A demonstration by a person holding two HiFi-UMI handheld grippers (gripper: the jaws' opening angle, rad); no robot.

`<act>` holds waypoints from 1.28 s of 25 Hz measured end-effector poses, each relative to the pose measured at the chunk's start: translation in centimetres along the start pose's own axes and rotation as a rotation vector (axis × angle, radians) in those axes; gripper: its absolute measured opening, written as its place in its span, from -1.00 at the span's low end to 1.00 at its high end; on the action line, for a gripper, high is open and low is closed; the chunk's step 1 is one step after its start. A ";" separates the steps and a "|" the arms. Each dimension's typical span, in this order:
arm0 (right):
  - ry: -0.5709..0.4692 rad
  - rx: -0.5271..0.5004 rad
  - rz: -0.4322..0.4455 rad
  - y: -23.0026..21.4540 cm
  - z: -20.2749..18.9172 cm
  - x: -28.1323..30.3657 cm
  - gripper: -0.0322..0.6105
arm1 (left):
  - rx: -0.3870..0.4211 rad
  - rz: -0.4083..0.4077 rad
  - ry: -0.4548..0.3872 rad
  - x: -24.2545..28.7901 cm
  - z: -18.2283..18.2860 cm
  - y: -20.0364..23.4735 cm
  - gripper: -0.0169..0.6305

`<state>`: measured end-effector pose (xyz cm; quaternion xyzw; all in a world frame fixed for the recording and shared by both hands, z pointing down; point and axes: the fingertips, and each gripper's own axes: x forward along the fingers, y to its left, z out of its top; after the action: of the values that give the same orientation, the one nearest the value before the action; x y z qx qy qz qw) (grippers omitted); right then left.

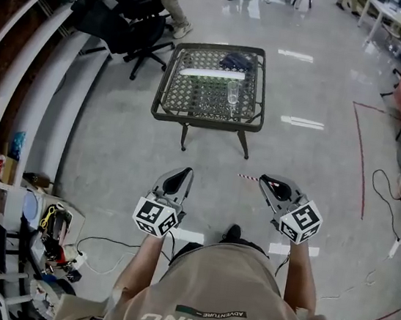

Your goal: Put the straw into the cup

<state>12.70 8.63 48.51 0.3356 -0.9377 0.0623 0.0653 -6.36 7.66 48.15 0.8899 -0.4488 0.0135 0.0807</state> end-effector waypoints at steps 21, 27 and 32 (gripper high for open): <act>0.068 -0.018 -0.046 -11.1 1.0 12.3 -0.79 | -0.001 -0.014 -0.003 11.1 2.0 12.1 -0.90; 0.066 -0.025 -0.088 -12.5 2.8 17.2 -0.79 | 0.013 -0.065 -0.008 13.5 3.8 17.6 -0.90; 0.075 -0.034 -0.123 -13.4 2.9 20.6 -0.79 | 0.014 -0.097 -0.012 15.1 4.0 21.5 -0.90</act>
<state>5.25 -14.89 49.99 0.3889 -0.9130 0.0550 0.1099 -14.77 -17.55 48.45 0.9113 -0.4054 0.0072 0.0722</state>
